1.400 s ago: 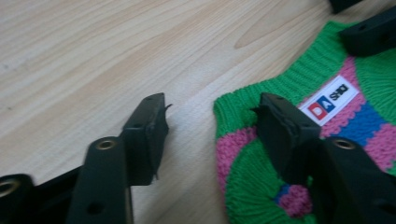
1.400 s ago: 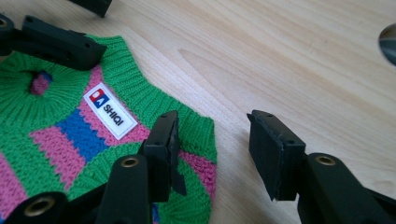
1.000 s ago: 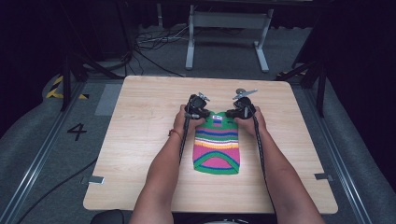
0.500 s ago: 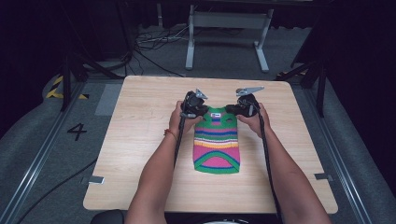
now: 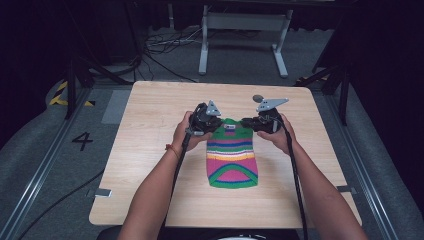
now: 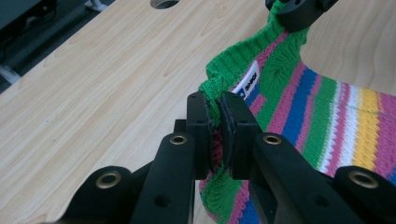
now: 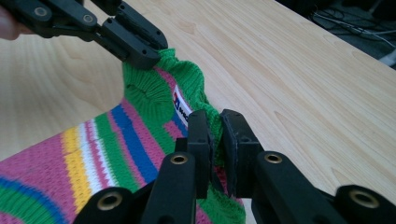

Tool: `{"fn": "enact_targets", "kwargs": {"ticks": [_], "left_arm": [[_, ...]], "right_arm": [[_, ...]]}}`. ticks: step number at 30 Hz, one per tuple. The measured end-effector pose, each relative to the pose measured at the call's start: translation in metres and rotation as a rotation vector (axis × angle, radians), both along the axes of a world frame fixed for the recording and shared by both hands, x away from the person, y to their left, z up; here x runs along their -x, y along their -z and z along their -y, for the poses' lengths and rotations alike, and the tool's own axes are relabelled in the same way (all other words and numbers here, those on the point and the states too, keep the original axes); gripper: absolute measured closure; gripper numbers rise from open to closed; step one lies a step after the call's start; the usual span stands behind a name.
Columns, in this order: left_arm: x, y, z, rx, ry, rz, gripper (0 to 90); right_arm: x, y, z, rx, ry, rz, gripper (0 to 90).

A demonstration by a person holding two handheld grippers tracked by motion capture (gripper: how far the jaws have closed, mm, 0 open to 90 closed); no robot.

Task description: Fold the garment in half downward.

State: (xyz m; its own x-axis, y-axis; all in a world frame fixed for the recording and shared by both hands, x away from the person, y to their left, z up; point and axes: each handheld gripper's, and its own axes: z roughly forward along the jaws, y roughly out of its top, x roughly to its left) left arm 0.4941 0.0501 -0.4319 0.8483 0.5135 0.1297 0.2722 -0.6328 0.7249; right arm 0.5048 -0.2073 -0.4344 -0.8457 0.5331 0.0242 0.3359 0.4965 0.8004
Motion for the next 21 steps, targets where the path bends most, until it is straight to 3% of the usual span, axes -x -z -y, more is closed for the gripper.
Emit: {"fn": "enact_targets", "kwargs": {"ticks": [6, 10, 16, 21], "left_arm": [[0.019, -0.006, -0.002, -0.023, 0.057, 0.028, 82.4], [0.032, -0.007, -0.002, -0.013, 0.084, 0.038, 81.7], [0.05, -0.004, -0.004, -0.001, 0.139, 0.027, 81.9], [0.068, 0.002, -0.004, -0.023, 0.198, 0.018, 82.1]], "right_arm": [[0.017, -0.005, 0.007, -0.007, -0.047, 0.007, 82.9], [0.027, -0.007, 0.008, -0.008, -0.078, 0.012, 82.8], [0.047, -0.006, 0.008, 0.013, -0.138, 0.014, 82.5], [0.063, -0.008, 0.009, 0.032, -0.175, 0.019, 82.6]]}}
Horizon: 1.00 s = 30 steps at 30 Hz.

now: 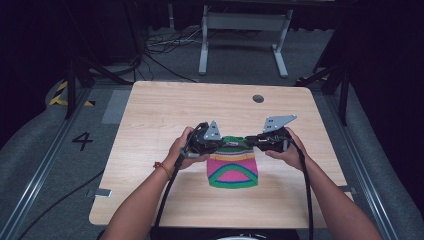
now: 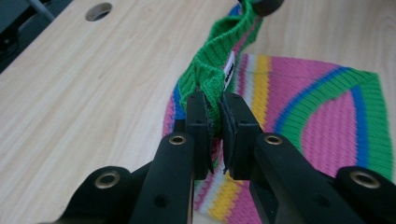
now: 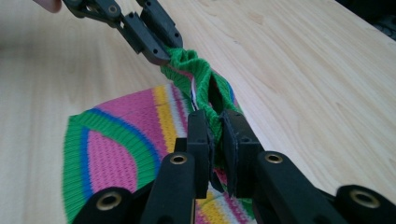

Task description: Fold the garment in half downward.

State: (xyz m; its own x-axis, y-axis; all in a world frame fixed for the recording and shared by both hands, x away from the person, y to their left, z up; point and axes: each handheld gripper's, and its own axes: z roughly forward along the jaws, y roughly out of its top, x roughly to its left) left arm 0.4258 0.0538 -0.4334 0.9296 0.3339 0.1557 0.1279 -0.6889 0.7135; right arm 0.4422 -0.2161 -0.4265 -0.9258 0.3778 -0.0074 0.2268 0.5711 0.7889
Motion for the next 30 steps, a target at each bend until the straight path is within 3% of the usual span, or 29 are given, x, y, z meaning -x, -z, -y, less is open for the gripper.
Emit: {"fn": "enact_targets", "kwargs": {"ticks": [10, 15, 19, 25, 27, 30], "left_arm": [[0.032, 0.013, -0.002, -0.047, 0.087, -0.028, 82.2], [0.048, 0.022, -0.001, -0.064, 0.125, -0.062, 82.4], [0.058, 0.029, 0.0, -0.111, 0.149, -0.065, 82.4], [0.069, 0.044, -0.001, -0.149, 0.153, -0.11, 78.8], [0.071, 0.047, -0.002, -0.134, 0.153, -0.113, 75.3], [0.072, 0.049, -0.004, -0.121, 0.15, -0.113, 70.9]], "right_arm": [[0.034, 0.009, 0.006, 0.034, -0.083, -0.014, 82.4], [0.054, 0.019, 0.007, 0.04, -0.149, -0.057, 82.8], [0.064, 0.025, 0.008, 0.072, -0.175, -0.075, 81.6], [0.079, 0.04, 0.008, 0.086, -0.183, -0.11, 80.5], [0.081, 0.048, 0.008, 0.105, -0.165, -0.106, 77.9], [0.079, 0.054, 0.011, 0.071, -0.112, -0.115, 74.5]]}}
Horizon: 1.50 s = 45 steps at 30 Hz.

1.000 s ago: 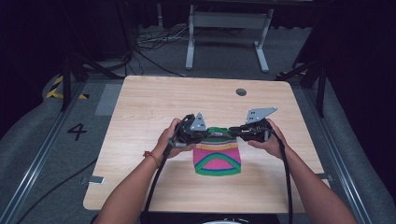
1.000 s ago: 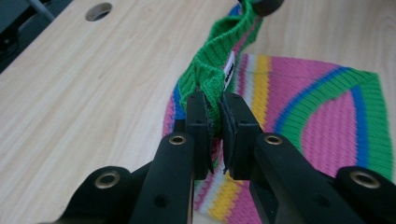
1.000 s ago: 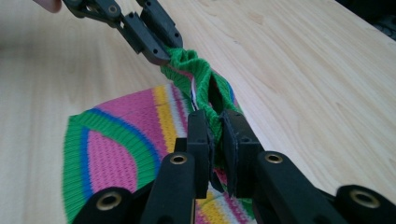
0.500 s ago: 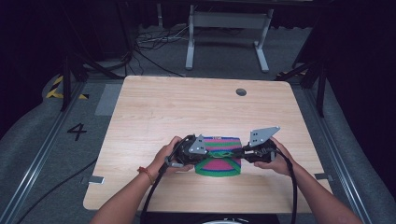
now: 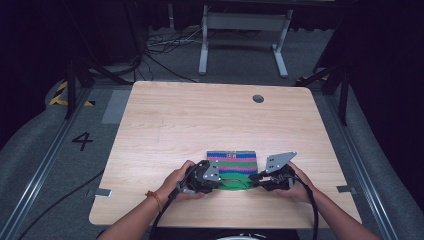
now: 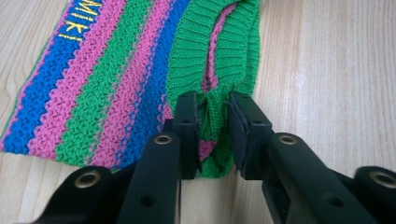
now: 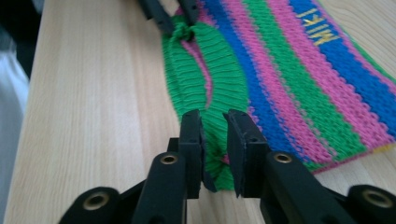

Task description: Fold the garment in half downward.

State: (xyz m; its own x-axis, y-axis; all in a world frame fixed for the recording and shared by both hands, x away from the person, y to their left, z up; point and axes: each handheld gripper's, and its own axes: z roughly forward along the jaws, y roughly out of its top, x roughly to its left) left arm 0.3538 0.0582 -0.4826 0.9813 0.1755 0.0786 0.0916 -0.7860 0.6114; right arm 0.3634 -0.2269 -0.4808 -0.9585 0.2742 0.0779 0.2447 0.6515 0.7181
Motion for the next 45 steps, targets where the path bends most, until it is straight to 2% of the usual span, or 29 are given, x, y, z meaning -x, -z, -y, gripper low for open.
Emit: {"fn": "enact_targets", "kwargs": {"ticks": [3, 6, 7, 8, 12, 17, 19, 20, 22, 25, 28, 32, 34, 36, 40, 44, 45], "left_arm": [[0.002, 0.005, -0.001, 0.017, 0.008, 0.024, 68.6], [0.0, 0.008, -0.003, 0.045, -0.006, 0.035, 68.6], [-0.002, 0.009, -0.003, 0.048, -0.026, 0.042, 67.4], [-0.004, 0.01, -0.004, 0.055, -0.049, 0.037, 66.8], [-0.013, 0.011, -0.006, 0.064, -0.071, 0.046, 66.7], [-0.015, 0.012, -0.006, 0.073, -0.081, 0.046, 66.5], [-0.015, 0.009, -0.004, 0.047, -0.071, 0.059, 65.8], [-0.015, 0.008, -0.003, 0.038, -0.076, 0.052, 63.7], [-0.016, 0.005, -0.003, 0.035, -0.091, 0.02, 56.1], [-0.016, 0.003, -0.005, 0.039, -0.092, 0.011, 53.7], [-0.017, -0.001, -0.007, 0.035, -0.097, 0.001, 48.5], [-0.017, -0.008, -0.012, 0.032, -0.134, 0.023, 39.2], [-0.016, -0.012, -0.016, 0.042, -0.146, 0.038, 37.6], [-0.016, -0.014, -0.021, 0.035, -0.159, 0.037, 35.6], [-0.016, -0.019, -0.029, -0.013, -0.173, 0.05, 31.2], [-0.011, -0.027, -0.043, -0.044, -0.181, 0.064, 27.6], [-0.009, -0.028, -0.048, -0.041, -0.177, 0.064, 25.2]], "right_arm": [[0.001, 0.002, -0.001, 0.003, 0.016, 0.011, 71.2], [0.002, 0.005, -0.005, 0.026, 0.031, 0.04, 68.7], [0.002, 0.008, -0.006, 0.037, 0.034, 0.051, 66.4], [0.001, 0.01, -0.006, 0.03, 0.043, 0.055, 66.0], [-0.005, 0.015, -0.003, -0.003, 0.072, 0.063, 66.7], [-0.006, 0.017, -0.005, 0.02, 0.082, 0.113, 67.2], [-0.006, 0.016, -0.006, 0.025, 0.082, 0.117, 67.0], [-0.006, 0.015, -0.006, 0.032, 0.082, 0.11, 66.1], [-0.007, 0.013, -0.004, 0.034, 0.084, 0.102, 62.8], [-0.008, 0.011, -0.003, 0.027, 0.091, 0.098, 59.9], [-0.008, 0.003, 0.001, 0.037, 0.112, 0.121, 54.4], [-0.007, -0.008, 0.009, 0.052, 0.128, 0.162, 49.0], [-0.005, -0.012, 0.011, 0.066, 0.133, 0.177, 46.3], [-0.002, -0.017, 0.014, 0.087, 0.13, 0.191, 44.2], [0.002, -0.025, 0.019, 0.117, 0.141, 0.203, 39.6], [0.008, -0.032, 0.027, 0.141, 0.153, 0.219, 34.3], [0.01, -0.033, 0.031, 0.146, 0.161, 0.218, 33.8]]}}
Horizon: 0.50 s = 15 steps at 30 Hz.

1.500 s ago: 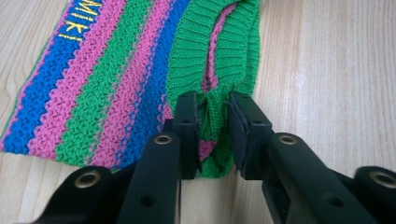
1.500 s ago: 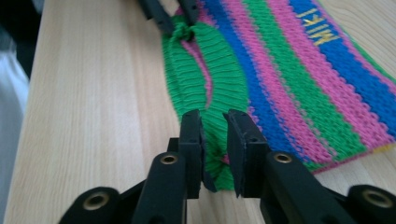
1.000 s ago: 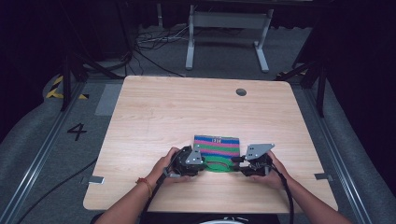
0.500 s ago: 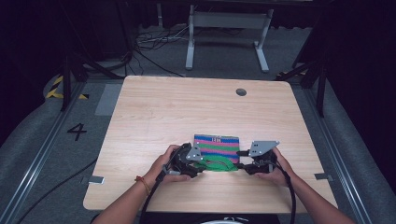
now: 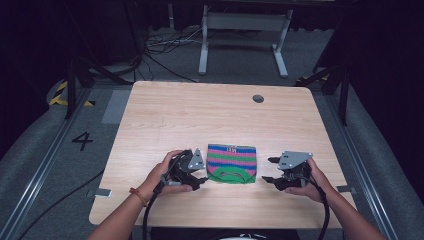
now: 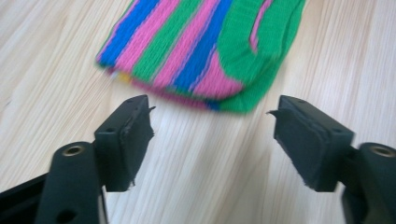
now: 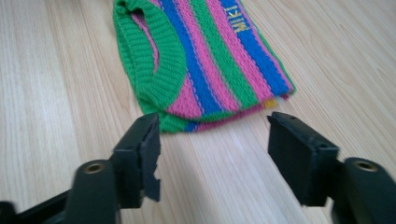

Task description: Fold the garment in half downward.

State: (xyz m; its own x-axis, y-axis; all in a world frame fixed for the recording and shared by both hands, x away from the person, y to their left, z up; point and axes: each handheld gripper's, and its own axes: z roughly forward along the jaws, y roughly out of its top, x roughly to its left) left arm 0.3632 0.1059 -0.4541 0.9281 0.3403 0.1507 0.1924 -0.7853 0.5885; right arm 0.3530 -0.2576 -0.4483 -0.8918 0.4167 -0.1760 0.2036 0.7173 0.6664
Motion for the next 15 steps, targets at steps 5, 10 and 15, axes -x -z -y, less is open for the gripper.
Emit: {"fn": "enact_targets", "kwargs": {"ticks": [5, 10, 15], "left_arm": [[0.009, -0.008, -0.024, -0.005, -0.036, 0.024, 21.6], [0.015, -0.008, -0.043, -0.03, -0.066, 0.039, 19.8], [0.02, -0.002, -0.06, -0.053, -0.116, 0.062, 19.9]], "right_arm": [[0.008, 0.004, 0.021, 0.025, 0.047, -0.007, 29.3], [0.015, 0.005, 0.041, 0.016, 0.101, -0.002, 26.8], [0.02, 0.007, 0.065, 0.001, 0.157, 0.003, 23.7]]}}
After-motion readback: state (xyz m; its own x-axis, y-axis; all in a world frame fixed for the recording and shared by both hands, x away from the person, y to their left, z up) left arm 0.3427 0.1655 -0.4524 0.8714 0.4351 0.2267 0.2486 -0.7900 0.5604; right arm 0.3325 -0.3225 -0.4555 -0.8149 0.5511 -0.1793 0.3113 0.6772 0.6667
